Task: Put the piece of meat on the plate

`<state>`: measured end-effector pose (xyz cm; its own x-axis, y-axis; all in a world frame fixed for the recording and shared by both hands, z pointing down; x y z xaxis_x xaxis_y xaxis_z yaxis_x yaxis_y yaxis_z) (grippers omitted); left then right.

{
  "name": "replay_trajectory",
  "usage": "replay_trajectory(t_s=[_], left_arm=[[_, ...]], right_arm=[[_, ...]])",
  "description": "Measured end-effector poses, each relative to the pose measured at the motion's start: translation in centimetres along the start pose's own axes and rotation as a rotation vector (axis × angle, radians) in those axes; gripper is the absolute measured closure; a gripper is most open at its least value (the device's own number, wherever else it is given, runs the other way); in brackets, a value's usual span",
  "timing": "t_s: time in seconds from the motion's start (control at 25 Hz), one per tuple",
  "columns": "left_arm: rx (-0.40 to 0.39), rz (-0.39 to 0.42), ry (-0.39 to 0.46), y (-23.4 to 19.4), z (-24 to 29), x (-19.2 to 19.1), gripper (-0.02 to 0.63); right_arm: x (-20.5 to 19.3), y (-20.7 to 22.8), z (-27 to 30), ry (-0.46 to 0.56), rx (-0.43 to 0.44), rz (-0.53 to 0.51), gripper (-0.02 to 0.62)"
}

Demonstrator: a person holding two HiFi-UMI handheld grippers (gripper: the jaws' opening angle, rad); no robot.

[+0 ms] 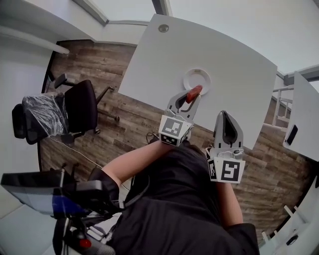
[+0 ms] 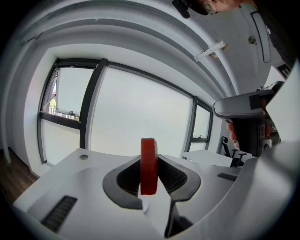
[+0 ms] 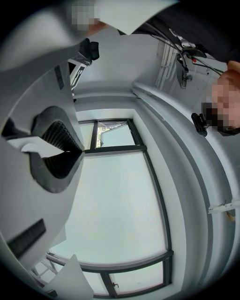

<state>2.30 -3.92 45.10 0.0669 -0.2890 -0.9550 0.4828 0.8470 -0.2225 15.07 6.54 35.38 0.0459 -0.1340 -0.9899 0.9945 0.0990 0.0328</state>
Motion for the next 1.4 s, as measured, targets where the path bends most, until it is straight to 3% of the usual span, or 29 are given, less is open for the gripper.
replay_trajectory(t_s=[0.76, 0.96, 1.4], left_arm=[[-0.001, -0.042, -0.058, -1.5, 1.3, -2.9, 0.509], [0.011, -0.049, -0.101, -3.3, 4.2, -5.8, 0.509], [0.030, -0.080, -0.148, -4.8, 5.4, -8.3, 0.509]], right_arm=[[0.3, -1.2, -0.7, -0.051, 0.005, -0.013, 0.589], [-1.4, 0.4, 1.1, -0.065, 0.003, -0.001, 0.589], [-2.6, 0.5, 1.5, -0.098, -0.014, 0.000, 0.589]])
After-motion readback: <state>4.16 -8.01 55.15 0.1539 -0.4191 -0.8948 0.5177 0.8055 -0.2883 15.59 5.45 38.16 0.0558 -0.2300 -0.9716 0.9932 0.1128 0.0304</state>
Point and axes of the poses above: the fingertips, and each gripper's own axes: z forward along the fingers, y to its right, x out of its top, the point moved 8 cm from there along -z, backward along the fingers, and after that the axes turned 13 degrees about -x, right-handed, at the moved point
